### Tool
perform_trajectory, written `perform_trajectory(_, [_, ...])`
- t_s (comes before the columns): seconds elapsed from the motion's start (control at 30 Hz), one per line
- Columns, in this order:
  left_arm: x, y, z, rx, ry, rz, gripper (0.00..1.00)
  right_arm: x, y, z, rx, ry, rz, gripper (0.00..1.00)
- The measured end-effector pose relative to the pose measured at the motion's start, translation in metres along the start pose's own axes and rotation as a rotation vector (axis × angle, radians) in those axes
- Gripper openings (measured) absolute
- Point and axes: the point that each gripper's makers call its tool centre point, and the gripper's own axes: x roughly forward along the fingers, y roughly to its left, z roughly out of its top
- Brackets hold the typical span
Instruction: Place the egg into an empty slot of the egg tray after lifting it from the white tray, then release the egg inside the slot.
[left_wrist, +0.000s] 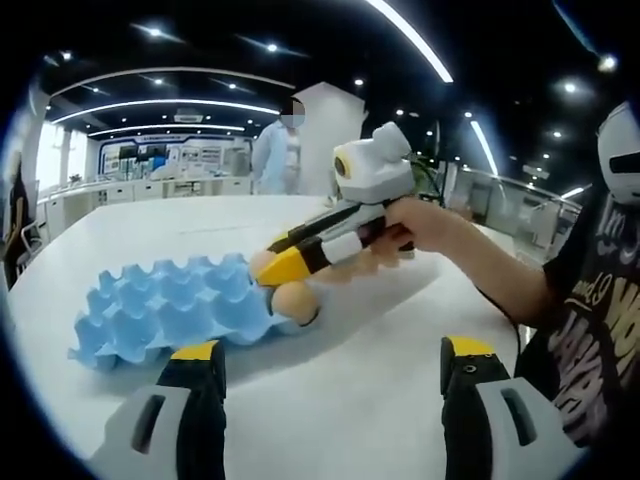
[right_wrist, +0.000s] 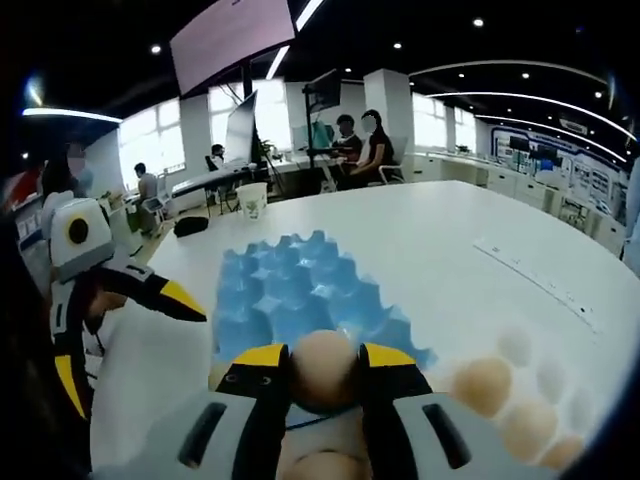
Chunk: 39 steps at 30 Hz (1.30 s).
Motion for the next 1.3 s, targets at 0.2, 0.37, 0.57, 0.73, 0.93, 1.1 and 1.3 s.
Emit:
perform_trajectory(0.2, [0.001,0.002,-0.002,-0.002,0.011,0.0,0.9,-0.003,0.006,-0.001,-0.001,-0.002,0.026,0.29])
perform_trajectory(0.37, [0.002,0.0,0.0,-0.001,0.009,-0.006,0.9,-0.005,0.008,-0.003,0.0,0.0,0.03,0.29])
perform_trajectory(0.57, [0.002,0.001,0.001,-0.003,0.008,-0.001,0.9,-0.009,0.007,0.0,0.001,-0.019,0.035,0.38])
perform_trajectory(0.73, [0.007,-0.002,-0.003,-0.002,0.022,-0.009,0.89,-0.012,0.005,-0.001,-0.026,-0.021,0.021,0.41])
perform_trajectory(0.93, [0.016,-0.009,-0.006,-0.004,0.033,-0.033,0.89,-0.025,0.001,0.004,-0.046,-0.036,-0.002,0.41])
perform_trajectory(1.1, [0.026,-0.012,-0.012,-0.015,0.062,-0.056,0.89,-0.038,-0.008,0.005,-0.048,-0.045,-0.041,0.41])
perform_trajectory(1.3, [0.032,-0.022,-0.014,-0.018,0.078,-0.089,0.87,-0.053,-0.018,0.005,-0.042,-0.063,-0.081,0.41])
